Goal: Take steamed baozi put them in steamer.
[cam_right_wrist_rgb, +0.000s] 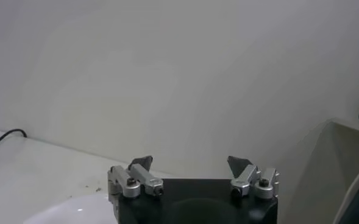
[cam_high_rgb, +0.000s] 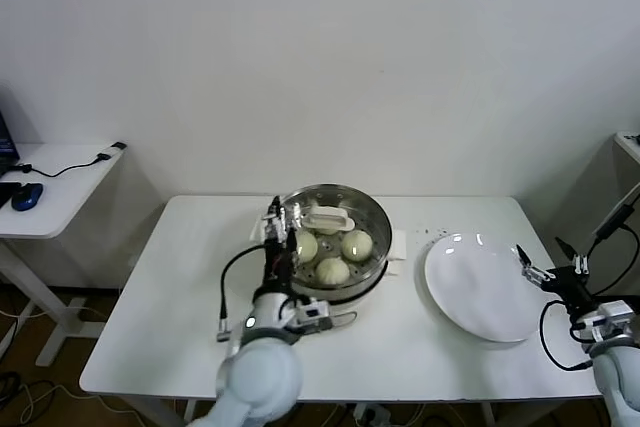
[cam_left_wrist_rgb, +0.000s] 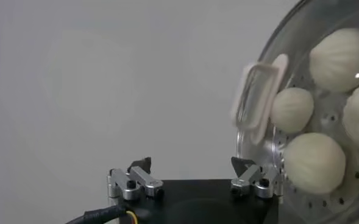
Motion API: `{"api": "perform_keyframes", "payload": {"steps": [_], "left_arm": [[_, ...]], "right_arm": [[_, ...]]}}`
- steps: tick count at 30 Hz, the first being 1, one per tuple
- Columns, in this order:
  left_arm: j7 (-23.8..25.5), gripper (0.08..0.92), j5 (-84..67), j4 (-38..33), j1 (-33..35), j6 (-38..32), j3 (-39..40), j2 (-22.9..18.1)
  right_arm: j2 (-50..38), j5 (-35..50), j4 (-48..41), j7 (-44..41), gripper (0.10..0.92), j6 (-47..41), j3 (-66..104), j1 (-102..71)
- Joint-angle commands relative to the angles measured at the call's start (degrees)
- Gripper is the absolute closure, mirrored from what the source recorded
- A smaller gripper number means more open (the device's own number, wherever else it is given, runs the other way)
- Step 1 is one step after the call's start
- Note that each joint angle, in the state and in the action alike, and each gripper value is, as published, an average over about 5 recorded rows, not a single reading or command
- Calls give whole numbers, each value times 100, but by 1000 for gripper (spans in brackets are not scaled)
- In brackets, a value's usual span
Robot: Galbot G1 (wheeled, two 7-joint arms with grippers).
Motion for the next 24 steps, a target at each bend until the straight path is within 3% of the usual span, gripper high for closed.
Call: {"api": "perform_keyframes", "payload": {"steps": [1,5,11,17,24], "left_arm": [[-1914,177,-4827,-899,1427,-2603,-2447,820],[-1812,177,-6640,-752,1938,-3322,-3634,550],[-1595,177,-8267,135,2259,-4396,-4672,-32],[-1119,177,-9221,456,2500,-4531,-5070,-288],[-695,177,-9037,433,2808,-4578,-5173,-457]], "right_arm": [[112,126,414,-17,203,-308,61,-154],[201,64,524,67,203,-253,31,-236],[406,-223,653,365,203,-375,-64,-291],[514,-132,838,321,203,-423,-144,-411],[647,59,975,156,203,-272,-191,-577]]}}
